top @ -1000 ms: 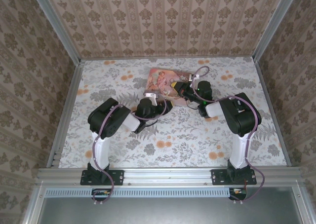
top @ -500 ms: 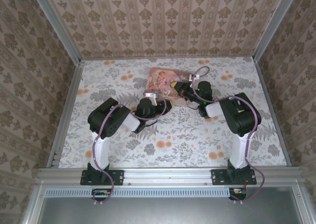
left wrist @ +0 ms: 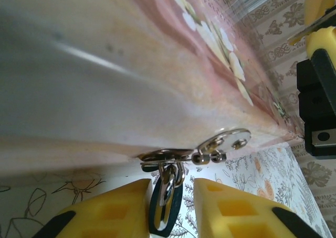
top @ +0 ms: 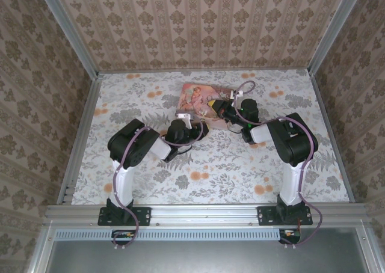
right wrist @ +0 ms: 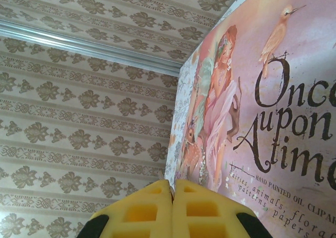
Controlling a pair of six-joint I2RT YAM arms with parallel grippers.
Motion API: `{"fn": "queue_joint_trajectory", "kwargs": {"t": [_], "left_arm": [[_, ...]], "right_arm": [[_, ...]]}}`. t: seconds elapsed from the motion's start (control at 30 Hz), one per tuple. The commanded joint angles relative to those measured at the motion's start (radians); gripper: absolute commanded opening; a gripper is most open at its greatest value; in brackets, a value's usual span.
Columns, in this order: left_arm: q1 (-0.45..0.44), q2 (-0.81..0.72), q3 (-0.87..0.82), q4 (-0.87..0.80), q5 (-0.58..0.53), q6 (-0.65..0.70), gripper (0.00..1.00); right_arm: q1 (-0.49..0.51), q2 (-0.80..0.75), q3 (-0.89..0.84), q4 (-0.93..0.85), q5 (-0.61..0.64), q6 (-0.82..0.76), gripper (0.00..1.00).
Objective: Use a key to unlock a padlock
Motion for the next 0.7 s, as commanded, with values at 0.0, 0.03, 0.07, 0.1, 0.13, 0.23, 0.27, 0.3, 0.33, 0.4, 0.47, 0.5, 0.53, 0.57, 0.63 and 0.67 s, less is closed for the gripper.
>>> {"fn": "queue_joint_trajectory", "kwargs": {"t": [0.0, 0.03, 0.07, 0.1, 0.13, 0.23, 0.27, 0.3, 0.33, 0.4, 0.47, 0.5, 0.53, 0.57, 0.63, 0.67], "left_arm": [[0.010, 0.013, 0.019, 0.004, 0.001, 0.009, 0.24], [0.012, 0.012, 0.018, 0.004, -0.001, 0.005, 0.24], [0.015, 0.011, 0.018, 0.005, 0.000, 0.001, 0.23], [0.017, 0.010, 0.018, 0.005, 0.002, -0.002, 0.21], [0.020, 0.008, 0.020, 0.005, 0.002, -0.005, 0.21], [0.024, 0.005, 0.023, -0.003, 0.005, -0.012, 0.16], [0.026, 0.003, 0.025, -0.005, 0.007, -0.014, 0.14], [0.028, 0.003, 0.027, -0.008, 0.007, -0.015, 0.13], [0.029, 0.003, 0.027, -0.011, 0.007, -0.020, 0.11], [0.032, 0.005, 0.026, -0.007, 0.010, -0.030, 0.06], [0.037, 0.006, 0.025, -0.005, 0.011, -0.042, 0.01], [0.040, 0.007, 0.022, 0.000, 0.011, -0.049, 0.00], [0.043, 0.007, 0.018, 0.007, 0.008, -0.062, 0.00], [0.047, 0.007, 0.014, 0.017, 0.007, -0.073, 0.00], [0.058, 0.007, -0.003, 0.046, 0.004, -0.102, 0.00], [0.064, 0.005, -0.012, 0.059, 0.001, -0.116, 0.00]], "right_arm": [[-0.007, 0.066, -0.034, -0.103, 0.004, -0.005, 0.00], [-0.007, 0.064, -0.031, -0.105, 0.003, -0.005, 0.00], [-0.008, 0.061, -0.029, -0.108, 0.002, -0.005, 0.00], [-0.008, 0.057, -0.027, -0.112, 0.000, -0.006, 0.00], [-0.008, 0.054, -0.025, -0.117, 0.000, -0.007, 0.00], [-0.007, 0.042, -0.017, -0.129, -0.004, -0.007, 0.00], [-0.007, 0.037, -0.017, -0.133, -0.005, -0.009, 0.00], [-0.008, 0.032, -0.012, -0.138, -0.008, -0.009, 0.00], [-0.007, 0.026, -0.009, -0.144, -0.011, -0.007, 0.00], [-0.007, 0.007, -0.005, -0.154, -0.016, -0.008, 0.00], [-0.007, -0.019, 0.000, -0.170, -0.020, -0.010, 0.00], [-0.007, -0.032, 0.002, -0.176, -0.022, -0.010, 0.00], [-0.007, -0.050, 0.001, -0.182, -0.024, -0.007, 0.00], [-0.007, -0.066, -0.001, -0.183, -0.025, -0.005, 0.00], [-0.007, -0.107, -0.009, -0.195, -0.030, -0.003, 0.00], [-0.007, -0.126, -0.014, -0.200, -0.035, -0.003, 0.00]]}}
